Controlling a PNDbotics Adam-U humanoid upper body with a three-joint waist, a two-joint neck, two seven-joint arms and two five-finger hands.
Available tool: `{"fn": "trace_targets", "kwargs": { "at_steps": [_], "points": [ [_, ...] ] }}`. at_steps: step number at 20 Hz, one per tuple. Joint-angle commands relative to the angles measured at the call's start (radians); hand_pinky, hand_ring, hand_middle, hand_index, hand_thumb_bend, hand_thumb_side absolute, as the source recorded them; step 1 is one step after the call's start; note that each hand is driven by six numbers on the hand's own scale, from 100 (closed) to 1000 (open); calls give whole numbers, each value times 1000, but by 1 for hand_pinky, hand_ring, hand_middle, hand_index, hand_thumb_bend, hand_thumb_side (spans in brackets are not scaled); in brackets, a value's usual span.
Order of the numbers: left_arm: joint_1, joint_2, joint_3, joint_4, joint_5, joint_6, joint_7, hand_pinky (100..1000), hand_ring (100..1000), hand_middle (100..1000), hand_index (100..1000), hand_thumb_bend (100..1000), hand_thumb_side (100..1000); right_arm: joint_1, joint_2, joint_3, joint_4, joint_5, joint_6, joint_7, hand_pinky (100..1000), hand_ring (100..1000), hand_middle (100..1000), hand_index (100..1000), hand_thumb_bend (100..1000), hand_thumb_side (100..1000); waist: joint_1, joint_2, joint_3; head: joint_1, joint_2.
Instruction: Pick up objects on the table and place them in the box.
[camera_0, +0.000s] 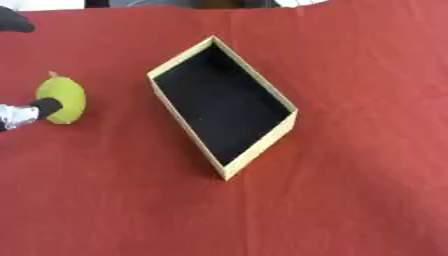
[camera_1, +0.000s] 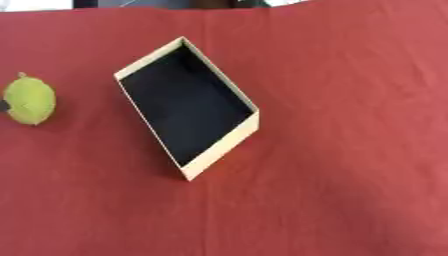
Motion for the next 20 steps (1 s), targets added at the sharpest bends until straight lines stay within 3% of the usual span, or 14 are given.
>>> {"fn": "trace_targets", "kwargs": {
  "at_steps": [1, 9, 14, 20],
  "points": [
    [-21, 57, -4, -14, -5, -11, -63, 839, 842, 807, 875, 570, 568, -15, -33, -5, -20, 0, -1, 5, 801, 789, 718, 826, 132, 615, -1, -19, 0, -2, -6],
    [-34, 99, -43, 20, 0, 5, -145, 840, 844, 816, 886, 522, 462, -19, -36, 0, -20, -2, -2, 11, 802, 790, 718, 826, 129, 616, 1, -22, -2, -5, -7],
    [-57, 90, -57, 86, 44, 25, -166, 824, 831, 788, 878, 305, 178, -19, -35, 3, -20, -3, -1, 15, 802, 790, 717, 826, 127, 618, 1, -22, -5, -7, -8],
    [-89, 77, -73, 151, 79, 35, -203, 819, 830, 790, 869, 245, 100, -19, -32, 3, -20, -5, 1, 15, 802, 790, 717, 826, 125, 619, 2, -22, -10, -6, -10]
  ]
}}
